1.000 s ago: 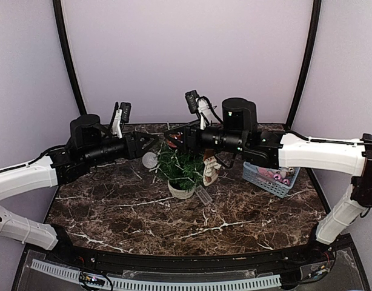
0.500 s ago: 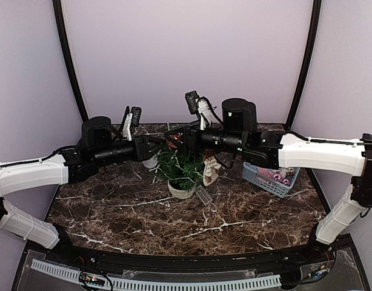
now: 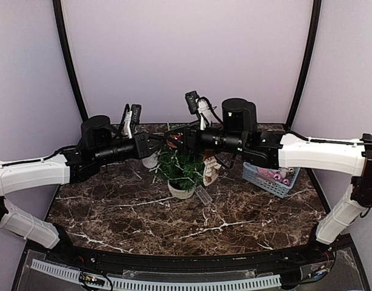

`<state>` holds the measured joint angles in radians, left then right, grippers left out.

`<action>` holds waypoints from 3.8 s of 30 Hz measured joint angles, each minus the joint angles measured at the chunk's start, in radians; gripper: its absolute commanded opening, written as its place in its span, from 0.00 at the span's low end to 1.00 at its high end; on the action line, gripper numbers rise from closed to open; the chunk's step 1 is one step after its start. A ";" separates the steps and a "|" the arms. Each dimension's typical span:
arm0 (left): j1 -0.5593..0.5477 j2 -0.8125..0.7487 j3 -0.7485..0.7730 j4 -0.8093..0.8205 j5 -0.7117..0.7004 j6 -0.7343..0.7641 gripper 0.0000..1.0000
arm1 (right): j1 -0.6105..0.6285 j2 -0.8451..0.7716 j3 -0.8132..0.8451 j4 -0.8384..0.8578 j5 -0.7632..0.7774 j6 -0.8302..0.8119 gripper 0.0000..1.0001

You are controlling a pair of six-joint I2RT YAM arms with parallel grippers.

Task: Decorate the small christmas tree
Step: Hang the ornament ball on the branch.

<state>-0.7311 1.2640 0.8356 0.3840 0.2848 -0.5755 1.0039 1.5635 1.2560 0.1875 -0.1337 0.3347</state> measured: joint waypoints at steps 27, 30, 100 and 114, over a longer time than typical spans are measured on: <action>0.000 0.031 0.000 0.063 0.013 -0.035 0.00 | -0.003 0.000 0.000 0.000 0.000 0.000 0.42; 0.000 0.028 -0.003 0.064 0.010 -0.035 0.00 | -0.003 0.000 0.000 0.000 0.000 0.000 0.42; 0.000 0.023 -0.096 0.154 -0.027 -0.012 0.04 | 0.026 -0.004 0.041 -0.091 0.065 -0.024 0.41; 0.000 0.039 -0.096 0.184 -0.011 -0.011 0.16 | 0.026 -0.004 0.042 -0.129 0.109 -0.027 0.41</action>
<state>-0.7311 1.3025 0.7395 0.5678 0.2733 -0.5869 1.0298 1.5597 1.2976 0.0582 -0.0250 0.3077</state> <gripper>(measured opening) 0.134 0.463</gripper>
